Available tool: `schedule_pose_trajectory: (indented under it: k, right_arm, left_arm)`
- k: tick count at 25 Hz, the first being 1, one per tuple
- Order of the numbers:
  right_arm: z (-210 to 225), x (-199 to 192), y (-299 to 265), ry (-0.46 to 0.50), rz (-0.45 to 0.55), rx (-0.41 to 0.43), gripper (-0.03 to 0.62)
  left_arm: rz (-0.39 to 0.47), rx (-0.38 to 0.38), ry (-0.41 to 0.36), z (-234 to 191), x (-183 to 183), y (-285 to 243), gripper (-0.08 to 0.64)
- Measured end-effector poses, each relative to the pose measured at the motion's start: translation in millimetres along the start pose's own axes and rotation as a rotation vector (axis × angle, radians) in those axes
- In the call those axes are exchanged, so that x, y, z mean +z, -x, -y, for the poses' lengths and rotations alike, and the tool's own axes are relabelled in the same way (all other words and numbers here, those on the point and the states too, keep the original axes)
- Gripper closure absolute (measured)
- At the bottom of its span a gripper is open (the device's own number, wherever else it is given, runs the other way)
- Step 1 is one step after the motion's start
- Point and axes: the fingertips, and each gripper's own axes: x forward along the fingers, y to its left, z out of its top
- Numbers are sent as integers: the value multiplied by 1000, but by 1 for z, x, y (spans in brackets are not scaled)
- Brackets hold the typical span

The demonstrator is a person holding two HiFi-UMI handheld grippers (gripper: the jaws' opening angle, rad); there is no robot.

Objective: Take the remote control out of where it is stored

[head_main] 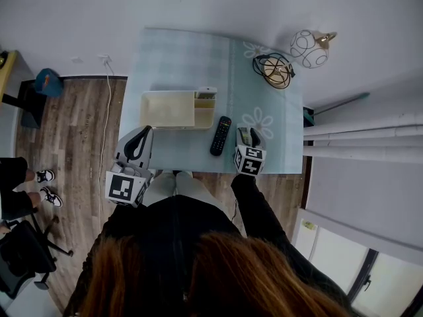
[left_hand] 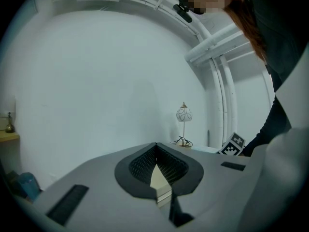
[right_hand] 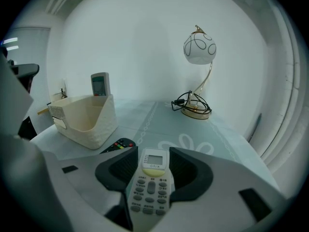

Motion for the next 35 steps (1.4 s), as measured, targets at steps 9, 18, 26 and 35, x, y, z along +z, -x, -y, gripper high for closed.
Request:
schedule_pose_trajectory:
  k: [9,18,26,35]
  right_arm:
    - [-5,11,11,-14,35,-10,547]
    - [-14,20,20,2,65,3,578]
    - [-40,70,43,-1,203,66,578]
    - [-82,128,82,62,366,168,578]
  left_arm:
    - [23,-24,3,2,-1,2,554]
    - [31,-33,2,4,1,3,554]
    - [33,-49,-1,8,2,1,554]
    - [36,-61,3,11,2,-1,554]
